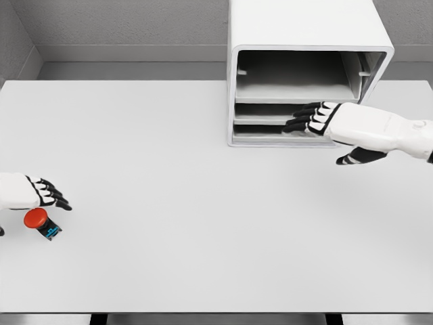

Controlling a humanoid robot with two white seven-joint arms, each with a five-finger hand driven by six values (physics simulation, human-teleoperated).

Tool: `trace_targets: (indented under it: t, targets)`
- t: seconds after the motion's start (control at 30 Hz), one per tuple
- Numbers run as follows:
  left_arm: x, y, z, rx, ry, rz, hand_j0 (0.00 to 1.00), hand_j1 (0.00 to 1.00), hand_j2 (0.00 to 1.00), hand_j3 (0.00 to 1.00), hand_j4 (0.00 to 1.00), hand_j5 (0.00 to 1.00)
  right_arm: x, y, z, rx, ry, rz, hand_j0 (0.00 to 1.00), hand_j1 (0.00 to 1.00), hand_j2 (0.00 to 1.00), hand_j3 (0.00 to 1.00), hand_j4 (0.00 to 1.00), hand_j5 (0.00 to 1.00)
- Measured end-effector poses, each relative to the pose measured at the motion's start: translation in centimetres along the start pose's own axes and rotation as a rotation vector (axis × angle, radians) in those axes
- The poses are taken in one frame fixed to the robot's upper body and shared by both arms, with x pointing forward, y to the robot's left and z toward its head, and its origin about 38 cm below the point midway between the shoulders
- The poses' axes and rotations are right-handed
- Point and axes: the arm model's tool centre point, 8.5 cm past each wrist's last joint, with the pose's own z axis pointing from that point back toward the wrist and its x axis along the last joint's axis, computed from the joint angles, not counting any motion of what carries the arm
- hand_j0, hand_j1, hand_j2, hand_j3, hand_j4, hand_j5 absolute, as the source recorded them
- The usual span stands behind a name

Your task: Slide open multi-storey tabletop storage cabinets and put open load switch and slide close multi-storey tabletop storage cabinets

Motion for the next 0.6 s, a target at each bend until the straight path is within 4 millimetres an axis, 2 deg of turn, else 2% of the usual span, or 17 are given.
trace_targets:
  t: [0.03, 0.13, 0.23, 0.43, 0.53, 0.6]
  targets:
    - [0.2, -0.1, -0.1, -0.003, -0.005, -0.002, 1.00, 1.00, 1.00, 1.00, 1.00, 1.00, -0.4, -0.3, -0.4, -0.001, 0.011, -0.003, 1.00, 1.00, 1.00, 1.00, 1.00, 1.00]
    - [0.5, -0.1, -0.2, -0.007, -0.014, -0.006, 1.00, 1.00, 1.00, 1.00, 1.00, 1.00, -0.8, 0.8, -1.6, 0.017, 0.020, -0.039, 1.00, 1.00, 1.00, 1.00, 1.00, 1.00]
    - [0.6, -0.1, -0.3, -0.008, -0.020, -0.008, 1.00, 1.00, 1.00, 1.00, 1.00, 1.00, -1.5, 0.0, -2.5, 0.003, 0.042, -0.054, 1.00, 1.00, 1.00, 1.00, 1.00, 1.00]
    - [0.9, 0.0, -0.7, -0.006, -0.031, -0.012, 0.98, 0.98, 0.98, 0.98, 0.98, 0.98, -2.6, 0.5, -3.6, -0.002, 0.086, -0.114, 1.00, 1.00, 1.00, 1.00, 1.00, 1.00]
    - [0.9, 0.0, -0.9, -0.005, -0.033, -0.013, 0.92, 0.92, 0.92, 0.92, 0.92, 0.92, -2.9, -0.6, -4.6, -0.008, 0.087, -0.110, 1.00, 1.00, 1.00, 1.00, 1.00, 1.00]
    - [0.9, 0.0, -0.9, -0.005, -0.034, -0.015, 0.87, 0.87, 0.87, 0.87, 0.87, 0.87, -3.2, -0.1, -5.1, -0.001, 0.093, -0.130, 1.00, 1.00, 1.00, 1.00, 1.00, 1.00]
